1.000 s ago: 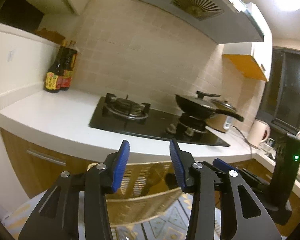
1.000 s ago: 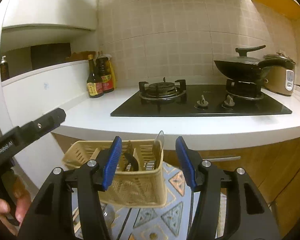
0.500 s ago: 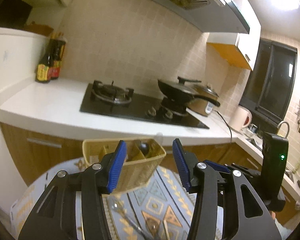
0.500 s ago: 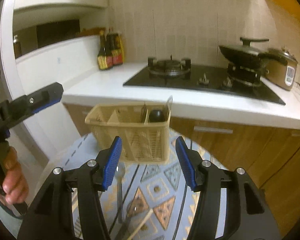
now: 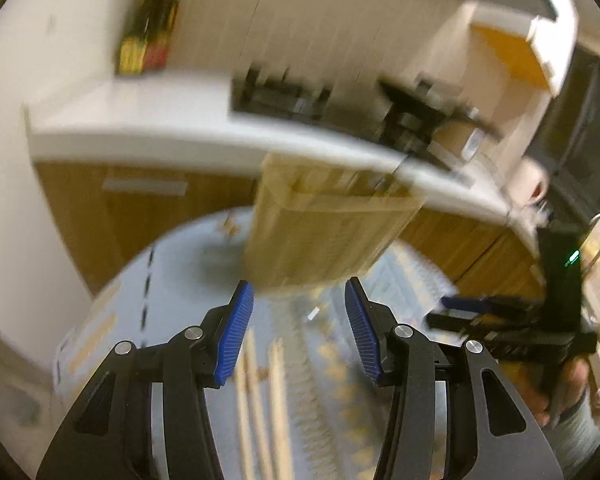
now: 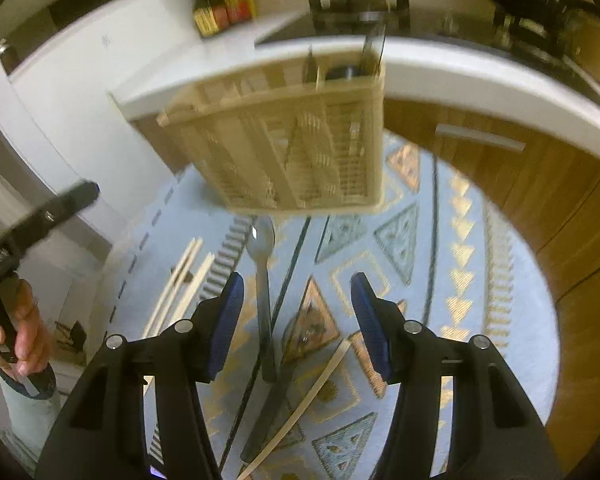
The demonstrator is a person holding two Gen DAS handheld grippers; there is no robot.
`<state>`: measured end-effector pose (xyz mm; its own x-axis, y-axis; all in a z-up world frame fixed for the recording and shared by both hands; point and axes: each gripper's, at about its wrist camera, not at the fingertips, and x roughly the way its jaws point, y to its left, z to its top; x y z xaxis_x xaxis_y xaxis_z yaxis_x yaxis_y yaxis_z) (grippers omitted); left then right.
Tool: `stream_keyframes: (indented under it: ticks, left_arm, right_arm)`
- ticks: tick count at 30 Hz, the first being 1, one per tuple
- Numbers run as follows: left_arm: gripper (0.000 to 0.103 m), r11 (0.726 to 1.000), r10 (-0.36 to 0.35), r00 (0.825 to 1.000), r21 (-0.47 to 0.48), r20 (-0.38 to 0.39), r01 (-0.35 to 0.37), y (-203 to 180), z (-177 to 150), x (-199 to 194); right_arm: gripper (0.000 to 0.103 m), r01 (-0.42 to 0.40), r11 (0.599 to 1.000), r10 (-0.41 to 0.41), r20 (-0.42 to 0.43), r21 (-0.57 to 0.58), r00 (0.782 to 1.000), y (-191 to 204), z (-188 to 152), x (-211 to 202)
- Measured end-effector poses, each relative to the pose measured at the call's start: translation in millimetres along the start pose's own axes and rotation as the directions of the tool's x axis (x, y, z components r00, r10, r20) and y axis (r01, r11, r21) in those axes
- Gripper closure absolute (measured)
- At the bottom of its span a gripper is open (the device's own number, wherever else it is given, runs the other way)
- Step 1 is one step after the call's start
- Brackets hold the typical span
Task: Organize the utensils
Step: 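Grasp a wooden chopstick with the left tool while the right tool grasps a clear spoon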
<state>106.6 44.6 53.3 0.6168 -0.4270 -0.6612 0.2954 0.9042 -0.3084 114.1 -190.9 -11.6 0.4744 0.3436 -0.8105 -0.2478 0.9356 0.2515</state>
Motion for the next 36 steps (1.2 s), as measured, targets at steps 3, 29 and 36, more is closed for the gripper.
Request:
stream_keyframes:
  ticks: [3, 29, 36]
  left_arm:
    - [0.059, 0.999, 0.037, 0.986, 0.001, -0.164, -0.037, 19, -14, 36]
    - [0.079, 0.942, 0.271, 0.892, 0.292, -0.362, -0.167, 17, -41, 110]
    - [0.097, 0.949, 0.259, 0.898, 0.267, -0.357, -0.167, 27, -41, 104]
  right_arm:
    - [0.051, -0.012, 1.000, 0.013, -0.059, 0.015, 0.998, 1, 0, 19]
    - [0.067, -0.026, 0.999, 0.030, -0.274, 0.019, 0.961, 31, 33, 122]
    - [0.083, 0.012, 0.996, -0.037, -0.275, -0.089, 0.961, 62, 31, 136]
